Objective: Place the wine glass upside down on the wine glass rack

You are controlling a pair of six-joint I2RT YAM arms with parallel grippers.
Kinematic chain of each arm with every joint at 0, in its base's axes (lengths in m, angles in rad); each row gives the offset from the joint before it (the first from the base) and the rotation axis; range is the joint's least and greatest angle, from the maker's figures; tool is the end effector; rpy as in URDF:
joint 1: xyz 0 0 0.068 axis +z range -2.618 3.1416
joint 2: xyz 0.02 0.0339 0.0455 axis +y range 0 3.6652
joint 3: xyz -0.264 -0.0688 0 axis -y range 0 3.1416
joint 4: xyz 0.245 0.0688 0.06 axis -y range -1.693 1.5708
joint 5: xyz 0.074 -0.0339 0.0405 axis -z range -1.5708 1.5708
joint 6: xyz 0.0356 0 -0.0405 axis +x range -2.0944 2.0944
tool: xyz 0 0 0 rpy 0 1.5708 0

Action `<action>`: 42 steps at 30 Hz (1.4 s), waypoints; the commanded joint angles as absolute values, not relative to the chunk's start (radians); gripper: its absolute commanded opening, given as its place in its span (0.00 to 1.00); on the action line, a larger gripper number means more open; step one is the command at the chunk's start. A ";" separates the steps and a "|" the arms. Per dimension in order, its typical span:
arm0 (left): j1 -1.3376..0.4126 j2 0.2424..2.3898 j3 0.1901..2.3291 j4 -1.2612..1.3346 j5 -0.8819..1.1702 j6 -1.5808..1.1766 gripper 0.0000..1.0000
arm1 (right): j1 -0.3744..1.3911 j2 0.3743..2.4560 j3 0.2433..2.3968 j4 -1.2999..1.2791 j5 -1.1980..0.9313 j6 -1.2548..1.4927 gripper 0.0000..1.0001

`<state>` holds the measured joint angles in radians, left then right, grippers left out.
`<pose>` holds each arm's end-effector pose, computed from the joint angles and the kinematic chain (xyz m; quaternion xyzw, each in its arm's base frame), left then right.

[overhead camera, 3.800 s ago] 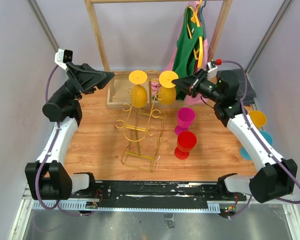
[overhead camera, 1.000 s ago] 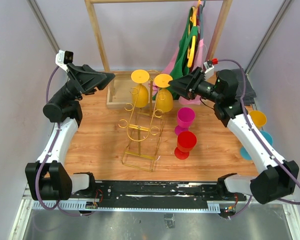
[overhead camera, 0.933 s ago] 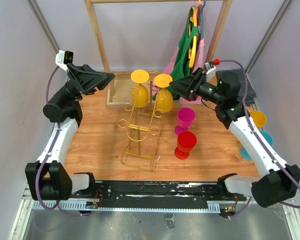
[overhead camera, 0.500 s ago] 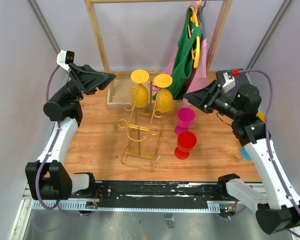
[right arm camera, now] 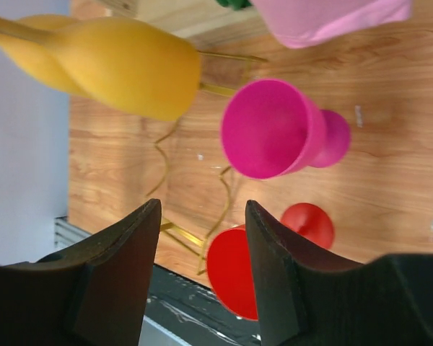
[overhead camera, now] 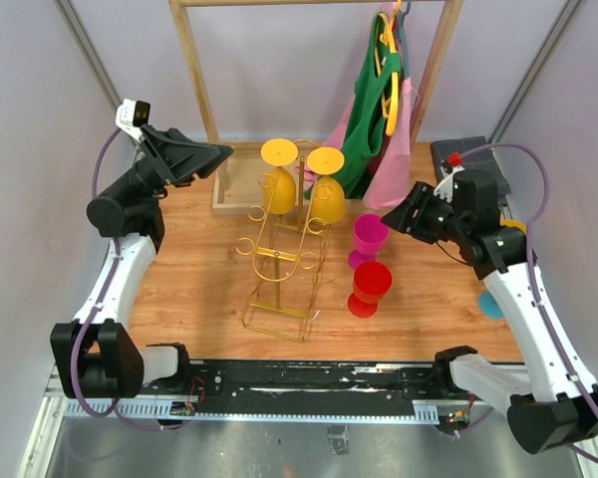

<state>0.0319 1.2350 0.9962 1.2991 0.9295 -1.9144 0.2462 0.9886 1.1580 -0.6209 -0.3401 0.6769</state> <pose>0.2326 -0.0211 0.4462 0.0574 0.4855 -0.7658 0.4178 0.1940 0.0610 0.3875 0.0907 0.8351 0.3614 0.4046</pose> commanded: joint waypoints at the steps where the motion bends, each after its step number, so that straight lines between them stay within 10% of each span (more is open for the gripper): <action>1: 0.040 1.213 1.001 1.286 0.947 -1.881 0.59 | 0.233 1.032 1.158 -0.680 -0.231 0.587 0.52; 26: 0.040 1.186 1.026 1.155 0.964 -1.793 0.59 | 0.235 1.347 1.134 -0.577 -0.228 0.524 0.55; 42: 0.040 1.191 1.036 1.149 0.965 -1.794 0.59 | 0.235 1.361 1.111 -0.576 -0.161 0.525 0.12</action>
<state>0.0319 1.1992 1.0100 1.1431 0.9501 -1.8099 0.2462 1.3903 1.1217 -0.5819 -0.2077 0.5247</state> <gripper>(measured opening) 0.588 0.172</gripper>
